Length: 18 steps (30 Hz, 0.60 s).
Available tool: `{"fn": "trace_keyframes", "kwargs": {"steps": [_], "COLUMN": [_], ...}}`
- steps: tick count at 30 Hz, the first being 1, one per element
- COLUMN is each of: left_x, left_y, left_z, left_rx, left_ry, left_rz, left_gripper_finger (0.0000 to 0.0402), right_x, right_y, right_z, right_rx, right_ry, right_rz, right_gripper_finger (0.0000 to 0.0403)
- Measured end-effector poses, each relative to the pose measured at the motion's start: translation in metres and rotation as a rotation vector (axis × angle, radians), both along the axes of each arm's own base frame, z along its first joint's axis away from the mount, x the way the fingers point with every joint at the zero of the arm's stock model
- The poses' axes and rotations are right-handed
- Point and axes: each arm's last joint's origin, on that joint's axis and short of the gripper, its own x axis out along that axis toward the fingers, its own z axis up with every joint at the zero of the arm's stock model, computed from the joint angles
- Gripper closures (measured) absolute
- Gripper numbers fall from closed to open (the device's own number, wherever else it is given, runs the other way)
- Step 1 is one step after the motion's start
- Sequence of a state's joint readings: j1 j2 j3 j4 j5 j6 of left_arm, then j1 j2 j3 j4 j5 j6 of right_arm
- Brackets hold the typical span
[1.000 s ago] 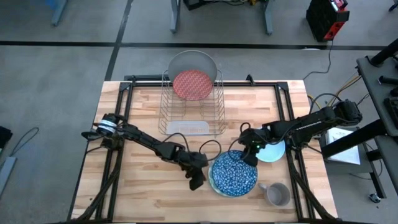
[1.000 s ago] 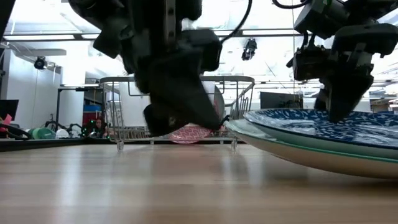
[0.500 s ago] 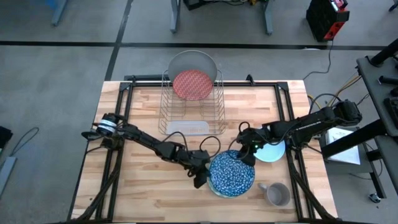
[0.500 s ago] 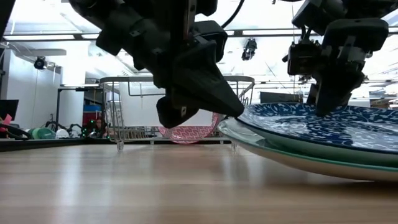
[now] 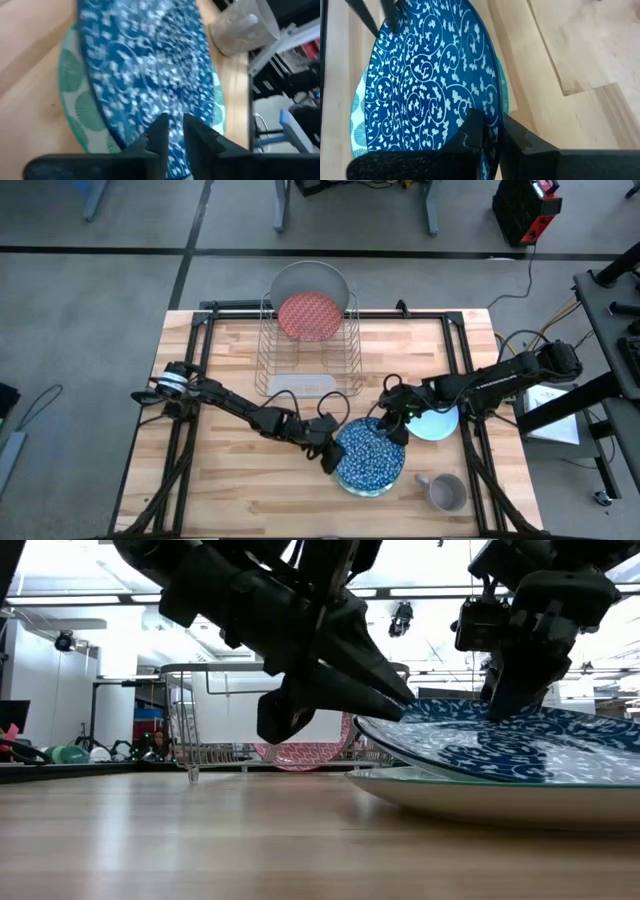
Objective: Sort dishes
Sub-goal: Put the blue plate into the dish rack
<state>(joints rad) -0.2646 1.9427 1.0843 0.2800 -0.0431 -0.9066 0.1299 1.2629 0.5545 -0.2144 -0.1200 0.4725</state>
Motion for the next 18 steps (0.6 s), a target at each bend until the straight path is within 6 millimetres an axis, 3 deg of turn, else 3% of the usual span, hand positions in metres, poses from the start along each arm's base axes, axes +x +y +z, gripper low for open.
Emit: {"fn": "trace_keyframes", "kwargs": {"steps": [6,9,14,18], "left_x": [0.000,-0.002,-0.008,-0.020], "left_y": [0.001,0.001,0.004,0.011], "left_z": [0.002,0.013,0.037,0.047], "left_rx": [0.004,-0.005,0.038,0.133], "left_ry": [-0.007,-0.030,-0.079,-0.004], "left_rz": [0.017,-0.010,-0.009,0.090], "left_gripper_finger": [0.0293,0.0275,0.0261,0.0260], "right_x": [0.001,0.002,0.003,0.004], "right_y": [0.000,0.000,-0.001,-0.001], "right_z": [0.001,0.001,0.002,0.004], "right_rx": [-0.019,-0.044,-0.115,-0.156], "right_ry": [-0.026,-0.041,-0.068,-0.100], "right_rz": [0.034,0.063,0.096,0.140], "right_gripper_finger": [0.0384,0.0384,0.0384,0.0384]}}
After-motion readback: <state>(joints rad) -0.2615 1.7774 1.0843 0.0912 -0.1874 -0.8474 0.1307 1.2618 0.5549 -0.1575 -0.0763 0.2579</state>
